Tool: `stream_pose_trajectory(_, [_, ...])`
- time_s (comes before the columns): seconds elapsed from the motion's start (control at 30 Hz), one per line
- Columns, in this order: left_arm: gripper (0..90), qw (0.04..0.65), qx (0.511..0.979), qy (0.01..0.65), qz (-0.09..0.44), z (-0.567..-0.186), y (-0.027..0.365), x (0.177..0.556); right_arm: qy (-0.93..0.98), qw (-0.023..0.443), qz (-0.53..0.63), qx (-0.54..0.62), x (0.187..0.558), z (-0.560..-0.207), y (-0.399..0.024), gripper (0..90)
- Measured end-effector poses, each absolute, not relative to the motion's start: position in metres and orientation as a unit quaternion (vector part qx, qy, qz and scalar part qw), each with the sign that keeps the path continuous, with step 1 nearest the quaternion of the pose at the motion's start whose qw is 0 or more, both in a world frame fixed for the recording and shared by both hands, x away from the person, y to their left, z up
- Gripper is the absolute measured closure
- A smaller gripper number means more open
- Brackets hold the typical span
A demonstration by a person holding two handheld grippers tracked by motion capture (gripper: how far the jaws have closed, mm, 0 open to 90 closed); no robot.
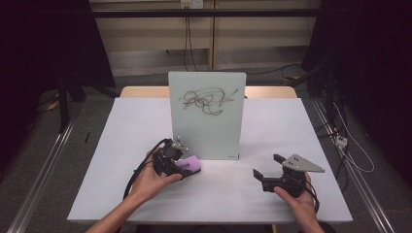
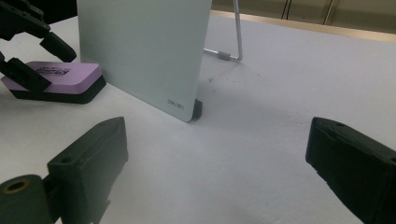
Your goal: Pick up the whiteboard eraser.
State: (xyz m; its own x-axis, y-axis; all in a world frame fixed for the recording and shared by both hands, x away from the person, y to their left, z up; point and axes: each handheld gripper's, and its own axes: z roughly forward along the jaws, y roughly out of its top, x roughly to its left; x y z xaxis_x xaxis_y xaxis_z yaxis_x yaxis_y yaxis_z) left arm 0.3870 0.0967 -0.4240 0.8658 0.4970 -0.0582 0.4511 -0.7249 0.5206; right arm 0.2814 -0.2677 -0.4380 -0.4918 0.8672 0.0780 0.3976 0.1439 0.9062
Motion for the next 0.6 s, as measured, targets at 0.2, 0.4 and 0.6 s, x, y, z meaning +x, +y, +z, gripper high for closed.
stream_pose_trajectory(0.2, [35.8,0.249,0.937,0.241,0.042,-0.4273,0.095,0.386,0.718,0.244,0.481,0.44,0.2816,-0.4382,-0.2671,5.5])
stream_pose_trajectory(0.4, [35.8,0.248,0.938,0.239,0.047,-0.4286,0.0924,0.3856,0.719,0.244,0.481,0.438,0.2818,-0.4384,-0.2665,5.5])
stream_pose_trajectory(0.6, [37.4,0.249,0.938,0.236,0.047,-0.4285,0.0928,0.3862,0.719,0.243,0.482,0.437,0.2815,-0.4382,-0.2659,5.5])
